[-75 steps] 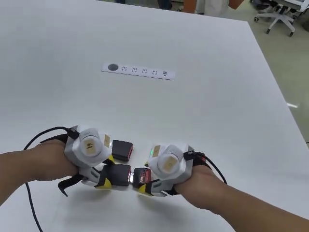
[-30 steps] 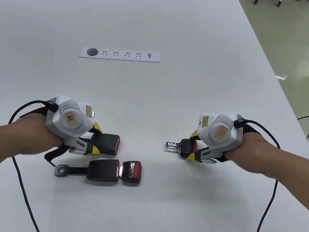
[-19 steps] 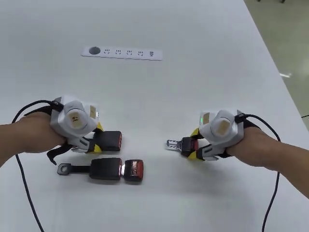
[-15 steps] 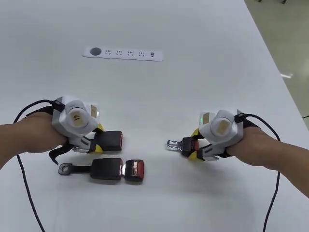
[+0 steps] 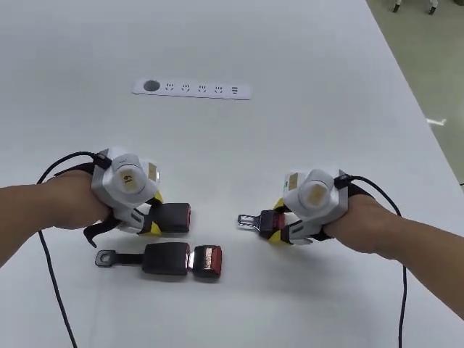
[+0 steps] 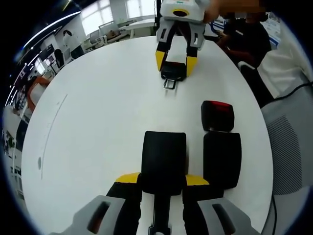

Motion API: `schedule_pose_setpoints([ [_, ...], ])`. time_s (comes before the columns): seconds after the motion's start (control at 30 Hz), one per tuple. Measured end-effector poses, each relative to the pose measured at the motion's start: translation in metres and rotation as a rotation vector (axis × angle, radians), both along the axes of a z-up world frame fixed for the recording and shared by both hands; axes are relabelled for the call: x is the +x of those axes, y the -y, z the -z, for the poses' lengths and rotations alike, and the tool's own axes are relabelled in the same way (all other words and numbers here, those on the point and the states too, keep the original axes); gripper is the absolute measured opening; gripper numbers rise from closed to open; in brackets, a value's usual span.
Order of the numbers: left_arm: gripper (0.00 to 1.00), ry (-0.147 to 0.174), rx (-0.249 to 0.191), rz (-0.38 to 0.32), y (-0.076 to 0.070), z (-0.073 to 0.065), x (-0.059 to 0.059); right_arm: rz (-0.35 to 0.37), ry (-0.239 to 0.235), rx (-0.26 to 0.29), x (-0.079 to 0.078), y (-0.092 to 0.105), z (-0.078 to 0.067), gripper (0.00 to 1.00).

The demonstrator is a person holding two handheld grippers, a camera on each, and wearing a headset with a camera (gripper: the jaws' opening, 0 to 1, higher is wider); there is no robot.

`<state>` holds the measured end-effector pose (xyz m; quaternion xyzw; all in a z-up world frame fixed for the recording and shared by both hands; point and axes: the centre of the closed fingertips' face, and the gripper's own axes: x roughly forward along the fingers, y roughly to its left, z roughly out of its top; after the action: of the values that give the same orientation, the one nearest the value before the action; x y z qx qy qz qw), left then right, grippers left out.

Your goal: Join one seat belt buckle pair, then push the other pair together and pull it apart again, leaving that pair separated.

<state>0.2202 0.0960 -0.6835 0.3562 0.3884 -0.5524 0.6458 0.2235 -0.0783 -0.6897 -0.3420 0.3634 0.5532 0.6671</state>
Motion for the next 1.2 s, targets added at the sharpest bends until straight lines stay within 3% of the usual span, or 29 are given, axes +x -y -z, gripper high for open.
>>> schedule_pose_setpoints([
  [0.2,0.32,-0.008,-0.009,-0.007,0.0,0.0,0.0,-0.009,0.002,0.025,0.001,-0.029,0.0,0.33],
  [0.33,0.32,-0.016,-0.015,-0.015,-0.005,0.004,0.006,-0.03,0.003,0.034,0.0,-0.047,0.0,0.33],
  [0.6,0.32,-0.016,-0.016,0.0,-0.005,0.005,0.006,-0.09,0.019,0.016,0.0,-0.075,-0.001,0.32],
  [0.87,0.32,-0.025,-0.004,0.017,-0.003,0.006,0.004,-0.122,0.039,0.0,0.0,-0.083,-0.003,0.32],
  [1.2,0.32,-0.029,-0.016,0.043,0.002,0.002,0.0,-0.115,0.014,0.036,0.0,-0.092,0.0,0.32],
])
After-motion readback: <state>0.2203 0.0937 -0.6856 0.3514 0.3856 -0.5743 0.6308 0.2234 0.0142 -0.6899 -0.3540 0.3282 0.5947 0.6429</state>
